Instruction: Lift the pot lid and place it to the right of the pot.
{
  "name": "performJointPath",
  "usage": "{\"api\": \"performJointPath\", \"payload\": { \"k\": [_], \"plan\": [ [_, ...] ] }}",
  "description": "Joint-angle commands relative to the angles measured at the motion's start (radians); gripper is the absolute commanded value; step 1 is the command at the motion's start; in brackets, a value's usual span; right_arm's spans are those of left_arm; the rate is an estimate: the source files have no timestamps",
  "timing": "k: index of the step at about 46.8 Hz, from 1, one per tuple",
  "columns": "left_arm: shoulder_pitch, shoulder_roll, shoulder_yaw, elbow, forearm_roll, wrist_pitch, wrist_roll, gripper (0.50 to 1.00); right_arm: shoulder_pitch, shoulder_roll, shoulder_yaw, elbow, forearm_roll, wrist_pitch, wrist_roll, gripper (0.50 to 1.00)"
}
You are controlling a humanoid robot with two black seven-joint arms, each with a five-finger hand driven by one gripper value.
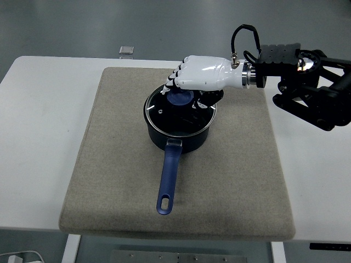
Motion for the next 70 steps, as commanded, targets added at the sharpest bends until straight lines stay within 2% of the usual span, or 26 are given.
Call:
{"api": "performJointPath", "payload": {
  "k": [1,41,57,70],
  "plan": [
    [0.0,0.0,0.0,0.0,0.0,0.0,0.0,1.0,0.004,0.0,0.0,0.0,0.0,0.002,0.0,0.5],
    [0.0,0.0,0.0,0.0,0.0,0.0,0.0,1.0,0.061,-0.008,0.005,-0.005,0.001,0.011,0.0,0.5],
    [0.0,0.0,0.0,0.0,0.0,0.0,0.0,1.0,0.102,-0.008,0.015,-0.152,0.032,0.017,0.0,0.5],
    [0.0,0.0,0.0,0.0,0.0,0.0,0.0,1.0,0.101,-0.008,0.014,-0.268,0.08,0.026,0.0,0.5]
  ]
}}
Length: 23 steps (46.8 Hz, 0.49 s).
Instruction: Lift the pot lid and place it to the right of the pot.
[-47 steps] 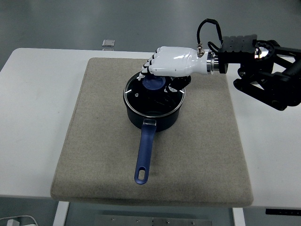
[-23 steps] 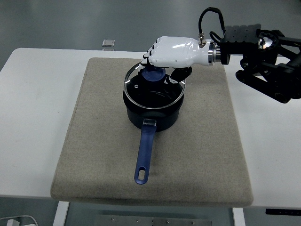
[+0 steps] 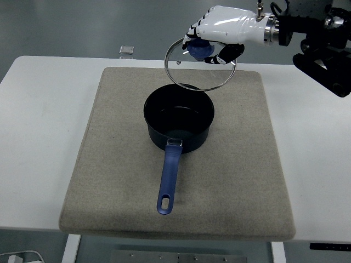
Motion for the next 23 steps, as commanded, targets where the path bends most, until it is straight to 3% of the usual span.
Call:
{"api": "performJointPath", "payload": {
  "k": [1,23],
  "plan": [
    [0.0,0.0,0.0,-0.001,0.0,0.0,0.0,1.0,-0.008,-0.005,-0.002,-0.039,0.017,0.0,0.0,0.5],
    [0.0,0.0,0.0,0.0,0.0,0.0,0.0,1.0,-0.066,-0.036,-0.01,-0.138,0.054,0.0,0.0,0.5]
  ]
}}
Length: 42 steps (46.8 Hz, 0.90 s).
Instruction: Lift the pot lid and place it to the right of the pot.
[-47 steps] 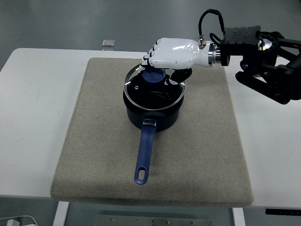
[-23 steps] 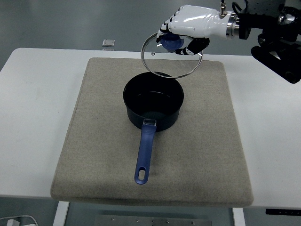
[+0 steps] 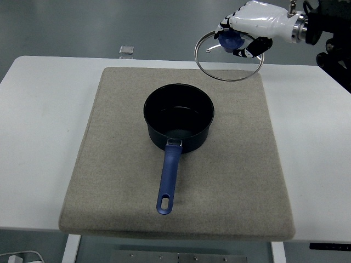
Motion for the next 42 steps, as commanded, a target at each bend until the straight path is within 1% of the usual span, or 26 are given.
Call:
{"api": "performJointPath", "payload": {
  "k": [1,20,30,42],
  "plan": [
    [0.0,0.0,0.0,0.0,0.0,0.0,0.0,1.0,-0.011,-0.003,-0.001,-0.012,0.0,-0.001,0.0,0.5],
    [0.0,0.0,0.0,0.0,0.0,0.0,0.0,1.0,-0.085,-0.026,-0.001,-0.044,-0.002,-0.003,0.0,0.5],
    [0.0,0.0,0.0,0.0,0.0,0.0,0.0,1.0,-0.128,-0.047,-0.001,-0.043,0.0,-0.008,0.0,0.5],
    [0.0,0.0,0.0,0.0,0.0,0.0,0.0,1.0,-0.155,-0.056,-0.001,-0.043,0.001,-0.017,0.0,0.5]
  ]
}}
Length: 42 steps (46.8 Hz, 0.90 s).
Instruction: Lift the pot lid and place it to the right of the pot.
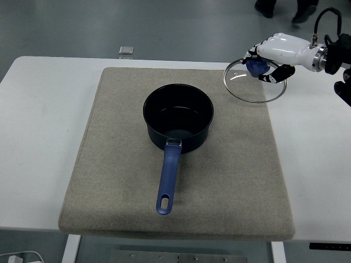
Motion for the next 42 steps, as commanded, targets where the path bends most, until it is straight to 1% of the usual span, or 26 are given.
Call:
{"api": "performJointPath", "payload": {
  "k": [1,23,42],
  "plan": [
    [0.0,0.0,0.0,0.0,0.0,0.0,0.0,1.0,-0.013,0.0,0.0,0.001,0.001,-0.004,0.0,0.5],
    [0.0,0.0,0.0,0.0,0.0,0.0,0.0,1.0,-0.082,0.011,0.005,0.004,0.006,-0.033,0.0,0.5],
    [0.0,0.0,0.0,0.0,0.0,0.0,0.0,1.0,-0.1,0.009,0.012,0.001,0.006,-0.056,0.0,0.5]
  ]
}}
